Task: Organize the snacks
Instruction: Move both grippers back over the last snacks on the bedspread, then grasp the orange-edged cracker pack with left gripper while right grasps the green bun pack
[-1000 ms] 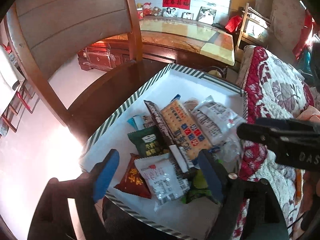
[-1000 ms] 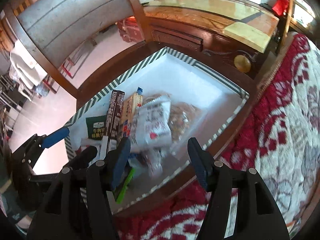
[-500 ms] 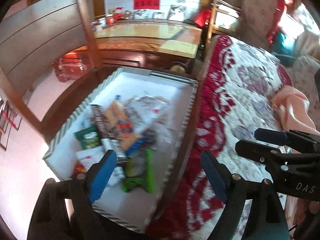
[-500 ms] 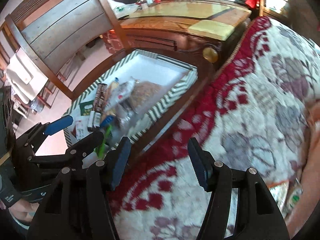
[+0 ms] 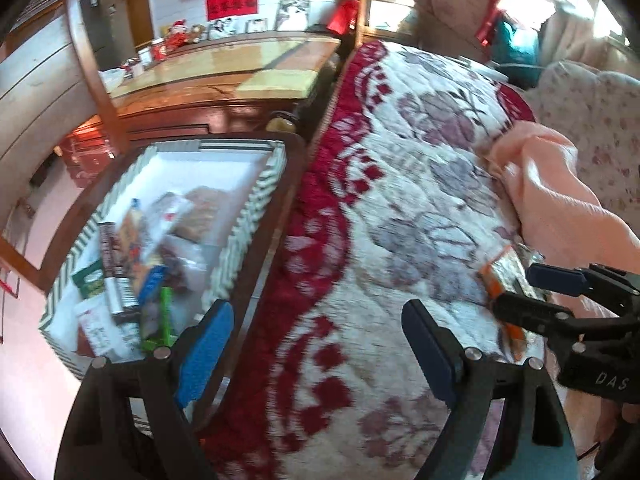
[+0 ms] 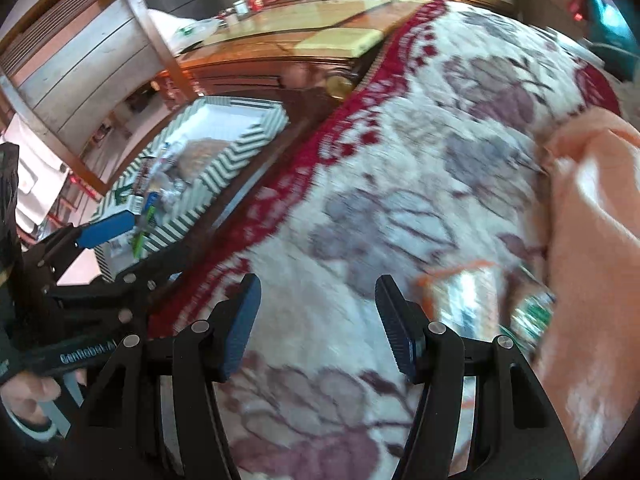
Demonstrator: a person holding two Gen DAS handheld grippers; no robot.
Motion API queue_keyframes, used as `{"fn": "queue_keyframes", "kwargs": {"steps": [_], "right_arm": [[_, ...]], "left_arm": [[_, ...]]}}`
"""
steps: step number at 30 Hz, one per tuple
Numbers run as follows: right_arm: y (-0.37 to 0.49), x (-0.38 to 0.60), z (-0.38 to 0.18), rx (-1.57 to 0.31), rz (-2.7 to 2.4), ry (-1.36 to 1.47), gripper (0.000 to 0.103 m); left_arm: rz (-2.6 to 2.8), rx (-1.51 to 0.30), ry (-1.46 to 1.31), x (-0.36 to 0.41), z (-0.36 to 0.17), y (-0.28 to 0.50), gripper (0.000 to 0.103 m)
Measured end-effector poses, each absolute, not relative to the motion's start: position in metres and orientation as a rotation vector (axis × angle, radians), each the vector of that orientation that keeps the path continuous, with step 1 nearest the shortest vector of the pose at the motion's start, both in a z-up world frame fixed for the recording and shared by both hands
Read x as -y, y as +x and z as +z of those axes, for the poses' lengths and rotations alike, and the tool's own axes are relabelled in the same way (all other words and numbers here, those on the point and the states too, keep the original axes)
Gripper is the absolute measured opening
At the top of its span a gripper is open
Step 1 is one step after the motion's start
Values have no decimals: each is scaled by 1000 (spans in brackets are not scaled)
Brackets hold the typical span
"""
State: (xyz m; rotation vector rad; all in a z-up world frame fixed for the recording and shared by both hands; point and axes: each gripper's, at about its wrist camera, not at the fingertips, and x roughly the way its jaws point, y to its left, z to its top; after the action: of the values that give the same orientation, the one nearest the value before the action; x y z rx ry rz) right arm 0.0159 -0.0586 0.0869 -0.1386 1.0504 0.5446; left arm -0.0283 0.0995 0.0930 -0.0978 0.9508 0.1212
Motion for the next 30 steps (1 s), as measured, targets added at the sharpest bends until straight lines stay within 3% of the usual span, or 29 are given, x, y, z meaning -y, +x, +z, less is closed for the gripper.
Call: {"fn": "queue_keyframes", "kwargs": {"steps": [12, 22, 30], "right_arm": [[17, 171, 70, -1107, 333, -25, 60], [24, 191, 57, -1130, 244, -56, 60], [48, 187, 34, -1139, 215, -101, 60]], "left_arm": [[-3, -1015, -94, -34, 81, -10, 88], [-64, -1067, -93, 10, 68, 8, 88], [-7, -1086, -113, -11, 61, 7, 88]]}}
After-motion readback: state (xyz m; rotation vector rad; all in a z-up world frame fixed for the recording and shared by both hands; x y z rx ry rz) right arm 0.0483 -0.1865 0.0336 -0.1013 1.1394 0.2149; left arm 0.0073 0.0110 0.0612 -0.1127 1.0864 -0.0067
